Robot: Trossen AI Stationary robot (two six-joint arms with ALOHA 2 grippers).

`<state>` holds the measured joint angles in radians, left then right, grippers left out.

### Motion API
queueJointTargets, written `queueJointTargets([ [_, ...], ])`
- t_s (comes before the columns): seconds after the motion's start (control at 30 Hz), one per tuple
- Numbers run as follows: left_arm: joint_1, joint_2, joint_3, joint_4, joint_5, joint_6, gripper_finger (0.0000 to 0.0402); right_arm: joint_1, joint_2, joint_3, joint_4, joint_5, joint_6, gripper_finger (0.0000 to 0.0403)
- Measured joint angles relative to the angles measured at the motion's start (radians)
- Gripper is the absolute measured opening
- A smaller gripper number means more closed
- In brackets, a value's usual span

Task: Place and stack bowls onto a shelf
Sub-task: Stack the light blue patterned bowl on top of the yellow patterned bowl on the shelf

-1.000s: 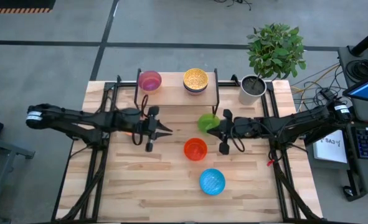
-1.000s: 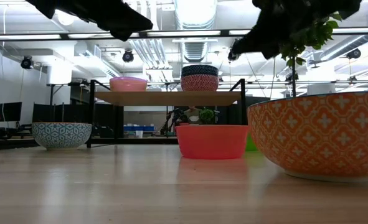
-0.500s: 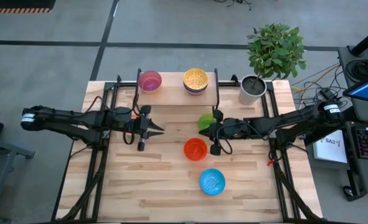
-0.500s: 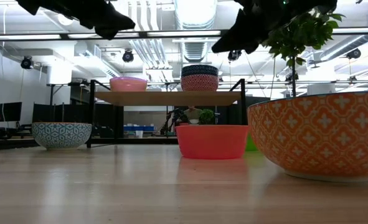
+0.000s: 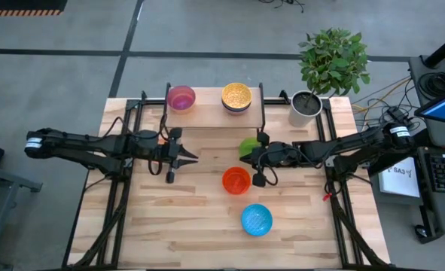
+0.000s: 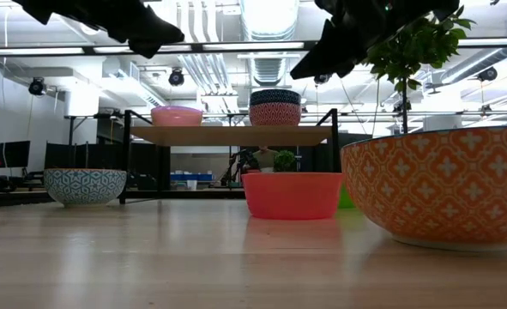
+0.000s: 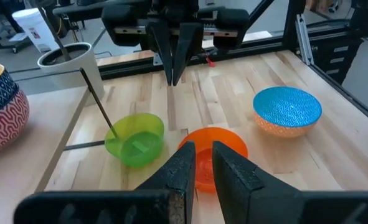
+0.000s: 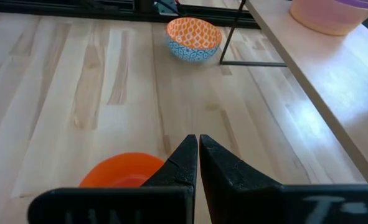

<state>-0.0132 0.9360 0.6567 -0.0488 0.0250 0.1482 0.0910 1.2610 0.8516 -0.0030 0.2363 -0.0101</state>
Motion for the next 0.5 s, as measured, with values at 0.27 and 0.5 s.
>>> queueJointTargets([
  [0.27, 0.0, 0.006, 0.0, -0.031, -0.009, -0.027, 0.0036, 0.0, 0.001, 0.0, -0.002, 0.0, 0.006, 0.0009],
  [0.5, -0.001, -0.015, 0.0, -0.169, -0.242, -0.058, 0.0036, 0.0, 0.001, 0.099, -0.231, 0.0, 0.163, 0.0009],
])
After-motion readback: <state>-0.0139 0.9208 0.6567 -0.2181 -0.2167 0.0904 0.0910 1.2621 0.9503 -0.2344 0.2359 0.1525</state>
